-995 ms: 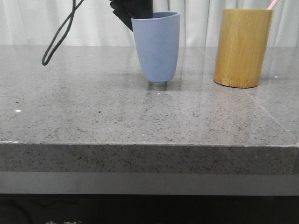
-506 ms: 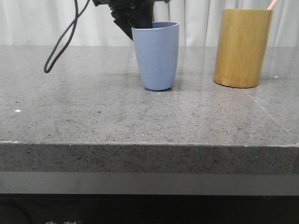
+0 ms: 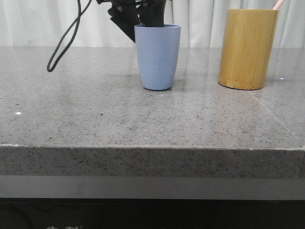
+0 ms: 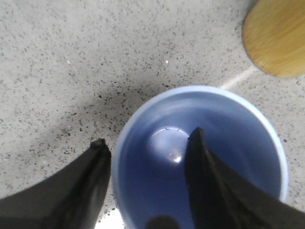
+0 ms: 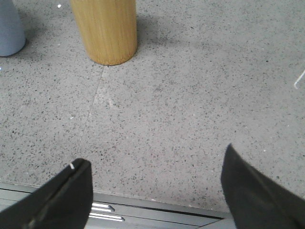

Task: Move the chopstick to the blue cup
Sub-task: 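Set the blue cup down beside the bamboo cup and release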

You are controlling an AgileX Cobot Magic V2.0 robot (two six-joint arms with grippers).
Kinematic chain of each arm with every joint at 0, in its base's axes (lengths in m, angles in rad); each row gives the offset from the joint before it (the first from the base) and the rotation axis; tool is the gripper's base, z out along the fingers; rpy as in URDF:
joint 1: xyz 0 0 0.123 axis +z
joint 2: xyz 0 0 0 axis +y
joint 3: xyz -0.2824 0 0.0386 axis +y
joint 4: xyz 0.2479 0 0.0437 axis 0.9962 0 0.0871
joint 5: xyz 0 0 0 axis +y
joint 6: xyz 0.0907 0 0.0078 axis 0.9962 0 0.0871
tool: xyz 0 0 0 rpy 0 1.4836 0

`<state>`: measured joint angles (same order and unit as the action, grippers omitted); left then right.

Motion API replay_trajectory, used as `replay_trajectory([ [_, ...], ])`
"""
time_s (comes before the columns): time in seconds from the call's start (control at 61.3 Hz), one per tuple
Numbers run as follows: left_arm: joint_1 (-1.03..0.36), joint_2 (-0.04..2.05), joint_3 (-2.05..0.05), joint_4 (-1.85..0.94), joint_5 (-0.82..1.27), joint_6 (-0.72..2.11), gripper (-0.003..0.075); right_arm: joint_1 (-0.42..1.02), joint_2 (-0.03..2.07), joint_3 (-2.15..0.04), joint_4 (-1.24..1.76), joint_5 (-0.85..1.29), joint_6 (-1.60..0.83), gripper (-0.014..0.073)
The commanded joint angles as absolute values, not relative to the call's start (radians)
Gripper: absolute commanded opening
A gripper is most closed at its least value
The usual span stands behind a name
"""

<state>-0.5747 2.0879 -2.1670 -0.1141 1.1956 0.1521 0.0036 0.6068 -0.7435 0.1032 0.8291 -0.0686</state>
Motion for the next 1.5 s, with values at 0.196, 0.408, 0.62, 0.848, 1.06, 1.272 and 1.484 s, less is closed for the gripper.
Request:
replay_trajectory([
  [0.196, -0.582, 1.969, -2.228, -0.144, 1.175, 0.150, 0.0368, 0.004, 0.615, -0.772, 0.113, 0.706, -0.069, 0.0570],
  [0.408, -0.582, 1.866, -2.186, -0.144, 1.192, 0.150, 0.0368, -0.016, 0.627, -0.778, 0.113, 0.597, 0.008, 0.0570],
  [0.62, -0.582, 1.708, -2.077, -0.148, 1.208, 0.141, 0.0368, -0.107, 0.748, -0.864, 0.133, 0.584, 0.058, 0.0570],
  [0.848, -0.582, 1.551, -1.974, -0.150, 1.253, 0.097, 0.0368, -0.170, 0.934, -1.026, 0.260, 0.627, 0.012, 0.0570],
  [1.06, -0.582, 1.356, -1.730, -0.150, 1.149, 0.097, 0.0368, -0.170, 1.113, -1.185, 0.531, 0.725, -0.272, 0.0570],
  [1.272, -0.582, 1.132, -1.395, -0.137, 0.987, 0.097, 0.0368, -0.169, 1.260, -1.284, 0.666, 0.738, -0.439, 0.0570],
  [1.484, -0.582, 0.999, -1.238, -0.099, 0.921, 0.097, 0.0368, -0.155, 1.373, -1.384, 0.677, 0.764, -0.455, 0.0570],
])
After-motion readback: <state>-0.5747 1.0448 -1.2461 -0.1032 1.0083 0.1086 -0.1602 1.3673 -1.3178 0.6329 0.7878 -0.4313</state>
